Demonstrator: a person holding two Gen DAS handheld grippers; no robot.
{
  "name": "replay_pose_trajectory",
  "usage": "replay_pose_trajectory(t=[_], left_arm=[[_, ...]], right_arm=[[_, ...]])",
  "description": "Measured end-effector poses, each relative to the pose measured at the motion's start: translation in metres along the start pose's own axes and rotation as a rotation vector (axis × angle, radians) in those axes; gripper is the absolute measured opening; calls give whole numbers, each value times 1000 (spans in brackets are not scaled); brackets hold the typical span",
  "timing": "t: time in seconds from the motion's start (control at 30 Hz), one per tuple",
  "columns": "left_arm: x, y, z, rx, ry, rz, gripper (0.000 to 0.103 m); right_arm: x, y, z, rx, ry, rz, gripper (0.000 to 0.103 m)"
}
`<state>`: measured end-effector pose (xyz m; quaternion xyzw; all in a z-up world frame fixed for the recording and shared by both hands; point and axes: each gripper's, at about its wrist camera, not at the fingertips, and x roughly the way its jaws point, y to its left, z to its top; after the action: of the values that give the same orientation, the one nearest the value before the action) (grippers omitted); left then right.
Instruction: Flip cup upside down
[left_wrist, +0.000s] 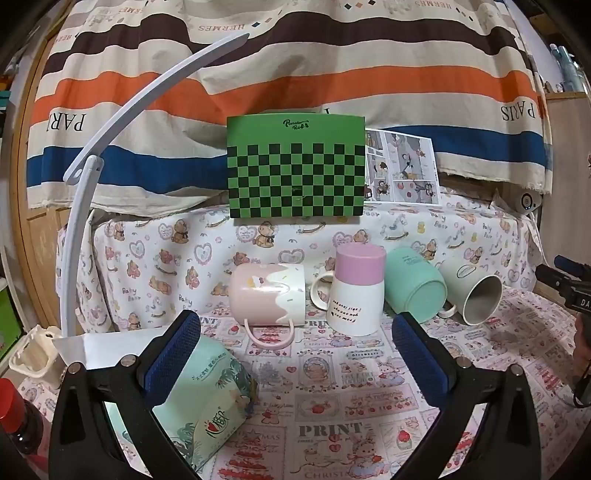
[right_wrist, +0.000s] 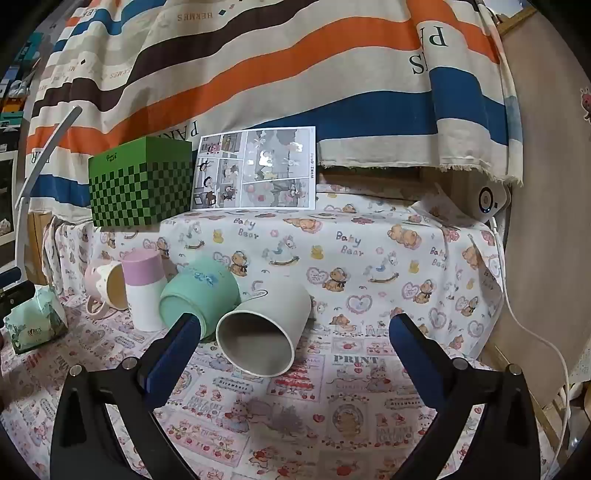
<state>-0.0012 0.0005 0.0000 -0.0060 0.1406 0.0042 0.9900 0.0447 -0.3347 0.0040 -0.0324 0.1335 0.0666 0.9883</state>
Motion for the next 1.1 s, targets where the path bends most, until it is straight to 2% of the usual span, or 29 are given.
replay_pose_trajectory(t=[0.13, 1.1], left_arm=[[-2, -3, 0, 29, 5, 5, 103], [1, -5, 0, 24, 19, 6, 103]], right_arm=[[0, 0, 0, -4, 1, -6, 103], [1, -2, -1, 10, 6, -14, 103]])
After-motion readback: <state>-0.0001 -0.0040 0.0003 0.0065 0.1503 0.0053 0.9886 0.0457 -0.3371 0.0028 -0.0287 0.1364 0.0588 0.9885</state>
